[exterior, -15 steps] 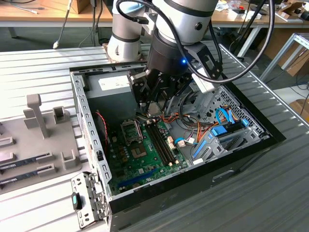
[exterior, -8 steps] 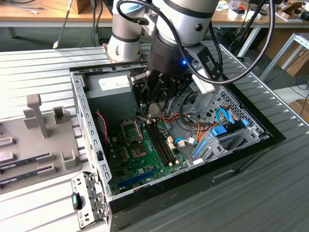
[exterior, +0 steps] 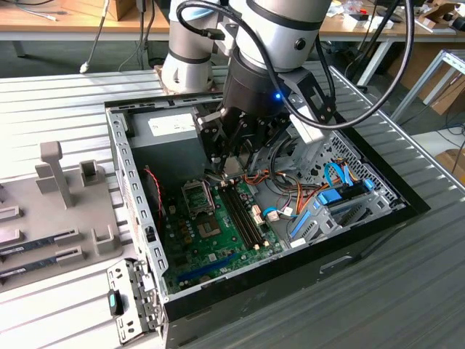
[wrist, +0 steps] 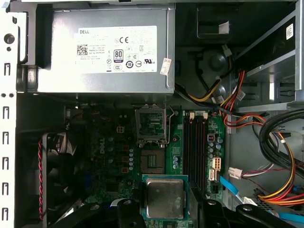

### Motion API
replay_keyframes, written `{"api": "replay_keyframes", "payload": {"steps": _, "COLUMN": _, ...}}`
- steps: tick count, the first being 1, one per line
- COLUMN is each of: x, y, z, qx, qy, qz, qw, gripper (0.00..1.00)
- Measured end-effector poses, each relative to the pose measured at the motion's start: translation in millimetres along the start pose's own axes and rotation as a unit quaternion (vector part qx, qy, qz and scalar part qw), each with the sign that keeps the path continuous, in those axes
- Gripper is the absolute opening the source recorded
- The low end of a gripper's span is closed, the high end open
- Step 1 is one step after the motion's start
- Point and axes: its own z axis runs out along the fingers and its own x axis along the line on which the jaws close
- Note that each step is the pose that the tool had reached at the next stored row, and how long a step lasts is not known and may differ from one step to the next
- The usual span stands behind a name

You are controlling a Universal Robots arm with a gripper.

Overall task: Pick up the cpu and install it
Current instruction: 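Pick up the cpu and move it towards the insertion slot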

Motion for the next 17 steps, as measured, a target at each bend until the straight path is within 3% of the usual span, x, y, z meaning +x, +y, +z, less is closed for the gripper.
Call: {"api": "replay_keyframes", "payload": {"steps": 17, "x": -0.3, "y": -2.0, "z": 5.0, "qx": 0.0001, "qy": 0.0, "qz": 0.0, "qw": 1.0, "gripper": 0.47}}
